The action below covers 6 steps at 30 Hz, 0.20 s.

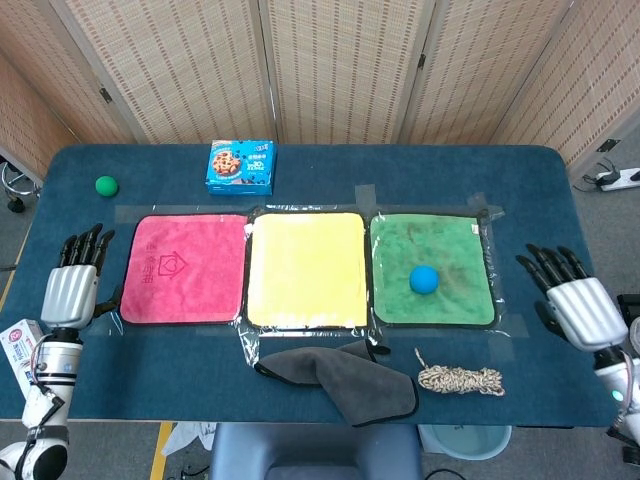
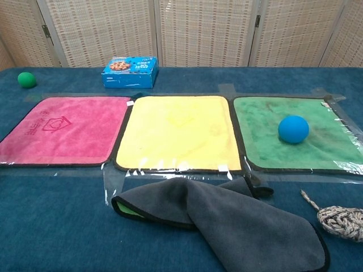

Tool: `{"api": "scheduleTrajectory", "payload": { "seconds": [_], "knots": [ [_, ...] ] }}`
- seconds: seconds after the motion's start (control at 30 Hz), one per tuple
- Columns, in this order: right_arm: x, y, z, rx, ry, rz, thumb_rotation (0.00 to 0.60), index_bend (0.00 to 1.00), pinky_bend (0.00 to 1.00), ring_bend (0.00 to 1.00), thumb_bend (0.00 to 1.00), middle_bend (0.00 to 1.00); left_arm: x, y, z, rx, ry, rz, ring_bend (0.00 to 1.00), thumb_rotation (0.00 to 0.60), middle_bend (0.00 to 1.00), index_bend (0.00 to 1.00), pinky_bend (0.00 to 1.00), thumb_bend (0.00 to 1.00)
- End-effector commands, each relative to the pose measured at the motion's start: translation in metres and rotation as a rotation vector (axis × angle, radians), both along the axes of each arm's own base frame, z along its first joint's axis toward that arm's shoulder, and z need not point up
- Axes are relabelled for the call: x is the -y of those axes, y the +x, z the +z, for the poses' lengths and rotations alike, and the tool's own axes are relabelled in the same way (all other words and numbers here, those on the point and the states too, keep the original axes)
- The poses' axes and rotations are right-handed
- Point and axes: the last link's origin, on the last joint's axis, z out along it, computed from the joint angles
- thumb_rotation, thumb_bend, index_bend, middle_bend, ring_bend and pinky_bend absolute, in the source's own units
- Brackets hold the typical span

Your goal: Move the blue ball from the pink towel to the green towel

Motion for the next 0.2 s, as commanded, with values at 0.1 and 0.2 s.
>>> {"api": "scheduleTrajectory", "payload": {
  "seconds": [0.1,0.2],
  "knots": [
    [-0.051,-0.024,0.007,0.102,-0.107,-0.119,0.6,0.07,0.06,0.06,0.55,0.05,0.023,-0.003,0.0,-0.019,0.026,0.005,0.0,0.6,0.0,0.0,0.0,0.4],
    [-0.071,-0.034,0.005,0.127,-0.138,-0.163,0.6,0.07,0.06,0.06,0.55,0.05,0.038,-0.008,0.002,-0.037,0.044,0.023,0.0,0.6,0.0,0.0,0.0,0.4]
  ]
}}
